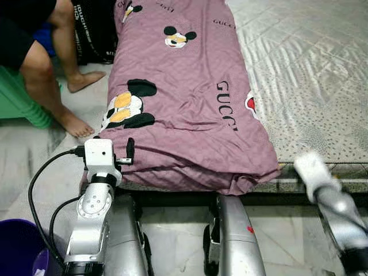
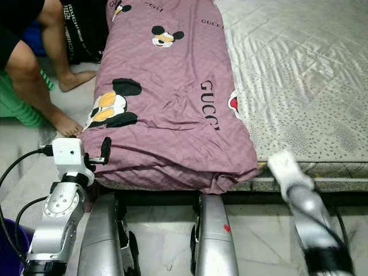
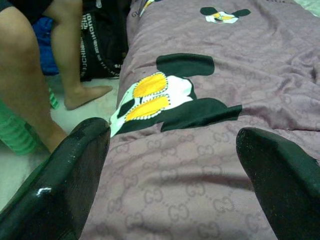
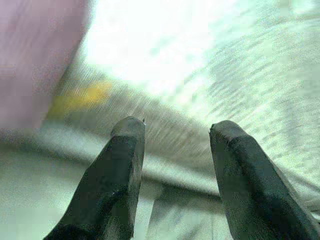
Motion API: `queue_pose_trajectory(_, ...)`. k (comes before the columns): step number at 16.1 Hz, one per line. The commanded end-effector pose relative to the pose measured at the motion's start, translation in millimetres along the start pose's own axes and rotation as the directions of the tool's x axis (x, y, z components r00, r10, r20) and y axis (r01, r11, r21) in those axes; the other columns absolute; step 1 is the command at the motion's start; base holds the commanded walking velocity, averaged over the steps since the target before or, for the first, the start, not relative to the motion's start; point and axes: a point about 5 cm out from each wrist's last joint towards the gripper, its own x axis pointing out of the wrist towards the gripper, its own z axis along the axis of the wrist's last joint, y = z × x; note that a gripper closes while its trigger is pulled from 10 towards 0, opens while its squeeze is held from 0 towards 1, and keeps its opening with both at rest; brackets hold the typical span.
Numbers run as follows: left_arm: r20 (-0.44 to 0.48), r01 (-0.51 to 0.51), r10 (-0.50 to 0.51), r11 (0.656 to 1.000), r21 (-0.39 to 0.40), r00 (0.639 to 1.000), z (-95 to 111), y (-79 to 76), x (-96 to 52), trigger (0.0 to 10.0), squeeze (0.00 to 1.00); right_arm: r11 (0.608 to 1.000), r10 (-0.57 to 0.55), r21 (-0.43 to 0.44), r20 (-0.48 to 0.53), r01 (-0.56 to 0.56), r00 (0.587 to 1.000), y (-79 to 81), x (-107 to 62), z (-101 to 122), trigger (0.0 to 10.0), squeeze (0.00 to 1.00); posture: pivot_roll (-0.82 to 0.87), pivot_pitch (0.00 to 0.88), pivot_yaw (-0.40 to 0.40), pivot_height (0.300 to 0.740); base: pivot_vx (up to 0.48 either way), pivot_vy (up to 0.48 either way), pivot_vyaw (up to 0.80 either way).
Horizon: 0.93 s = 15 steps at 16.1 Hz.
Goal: Clean up the room
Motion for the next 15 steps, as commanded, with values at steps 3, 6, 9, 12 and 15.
queue_pose_trajectory(3, 0.025, -0.037, 0.037, 0.999, -0.007, 0.999, 3.3, 7.4, -0.9, 10.0, 0.00, 0.954, -0.008, 0.290, 0.296, -0.082, 0.955, 15.8, -3.2, 63.6, 10.0, 0.62, 0.00, 0.124, 0.008, 0.557, 0.000, 0.000, 0.00)
queue_pose_trajectory(6, 0.059, -0.046, 0.049, 0.997, -0.058, 0.997, 7.6, 5.3, -3.0, 10.0, 0.00, 0.861, 0.052, 0.430, 0.458, -0.272, 0.887, 45.5, -16.6, 97.1, 10.0, 1.00, 0.00, 0.101, 0.012, 0.557, 0.000, 0.000, 0.00)
queue_pose_trajectory(9, 0.080, -0.037, 0.044, 0.996, -0.083, 0.996, 10.5, 1.4, 0.8, 10.0, 0.00, 0.801, 0.056, 0.496, 0.497, -0.336, 0.866, 67.7, -25.1, 112.7, 10.0, 0.36, 0.00, 0.085, 0.023, 0.557, 0.000, 0.000, 0.00)
queue_pose_trajectory(12, 0.091, -0.028, 0.036, 0.996, -0.090, 0.995, 12.4, -1.0, 4.4, 10.0, 0.00, 0.765, 0.019, 0.538, 0.530, -0.354, 0.848, 67.3, -28.1, 120.7, 10.0, 0.00, -0.01, 0.064, 0.027, 0.557, 0.000, 0.000, 0.00)
queue_pose_trajectory(15, 0.103, -0.028, 0.038, 0.994, -0.102, 0.994, 13.6, -3.1, 6.3, 10.0, 0.00, 0.733, 0.019, 0.559, 0.554, -0.389, 0.832, 68.6, -27.3, 127.2, 10.0, 0.00, -0.01, 0.038, 0.026, 0.557, 0.000, 0.000, -0.14)
